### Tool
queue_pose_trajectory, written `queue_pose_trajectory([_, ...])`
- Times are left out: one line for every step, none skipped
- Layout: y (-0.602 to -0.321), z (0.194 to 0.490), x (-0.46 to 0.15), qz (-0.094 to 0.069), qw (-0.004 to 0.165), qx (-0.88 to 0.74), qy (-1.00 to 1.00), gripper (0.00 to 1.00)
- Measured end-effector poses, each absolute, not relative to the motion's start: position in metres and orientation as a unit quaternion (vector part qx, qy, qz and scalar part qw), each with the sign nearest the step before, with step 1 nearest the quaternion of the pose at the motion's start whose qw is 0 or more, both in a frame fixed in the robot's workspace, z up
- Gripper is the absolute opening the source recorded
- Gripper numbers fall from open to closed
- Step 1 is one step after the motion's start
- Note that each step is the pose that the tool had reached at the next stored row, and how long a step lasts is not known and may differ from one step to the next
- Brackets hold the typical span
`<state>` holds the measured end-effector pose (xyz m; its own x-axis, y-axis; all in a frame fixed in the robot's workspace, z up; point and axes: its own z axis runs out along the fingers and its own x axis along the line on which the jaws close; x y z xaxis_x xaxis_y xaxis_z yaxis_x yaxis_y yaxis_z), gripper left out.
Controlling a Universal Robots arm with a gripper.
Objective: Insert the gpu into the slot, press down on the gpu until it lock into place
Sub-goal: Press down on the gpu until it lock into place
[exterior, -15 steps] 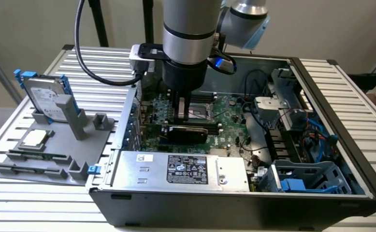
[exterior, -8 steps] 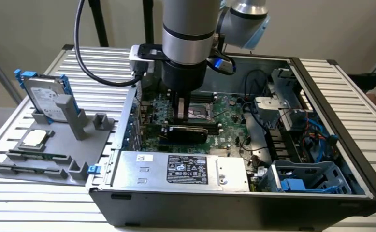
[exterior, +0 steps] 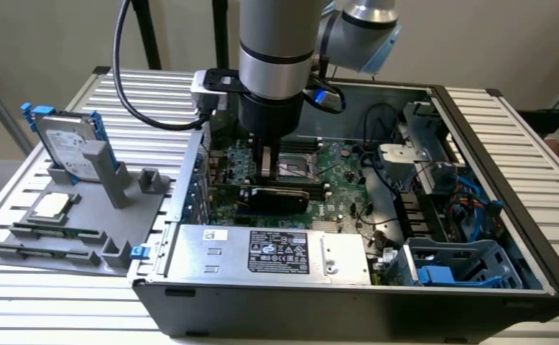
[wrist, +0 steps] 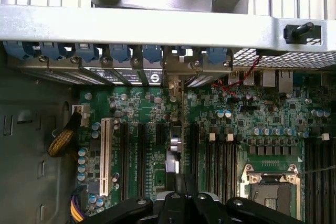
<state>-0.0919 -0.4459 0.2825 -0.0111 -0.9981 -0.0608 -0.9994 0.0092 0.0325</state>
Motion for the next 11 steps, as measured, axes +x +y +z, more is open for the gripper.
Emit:
queue_pose_trajectory([-0.4457,0.2821,-0.0919,0.033,0.01,-0.703,0.71,0.11])
queue_pose_trajectory([-0.4454,0.2814,-0.0919,0.033,0.01,-0.703,0.71,0.11])
queue_pose_trajectory([-0.4452,0.2808,-0.0921,0.033,0.01,-0.703,0.71,0.11])
queue_pose_trajectory([-0.4451,0.28,-0.0922,0.033,0.01,-0.703,0.71,0.11])
queue_pose_trajectory([-0.445,0.2792,-0.0923,0.033,0.01,-0.703,0.71,0.11])
queue_pose_trajectory([-0.4449,0.2785,-0.0924,0.033,0.01,-0.703,0.71,0.11])
queue_pose_trajectory([-0.4448,0.2777,-0.0925,0.033,0.01,-0.703,0.71,0.11])
queue_pose_trajectory([-0.4446,0.277,-0.0925,0.033,0.01,-0.703,0.71,0.11])
queue_pose_trajectory([-0.4445,0.2762,-0.0925,0.033,0.01,-0.703,0.71,0.11])
queue_pose_trajectory([-0.4445,0.2755,-0.0925,0.033,0.01,-0.703,0.71,0.11])
queue_pose_trajectory([-0.4444,0.2747,-0.0926,0.033,0.01,-0.703,0.71,0.11])
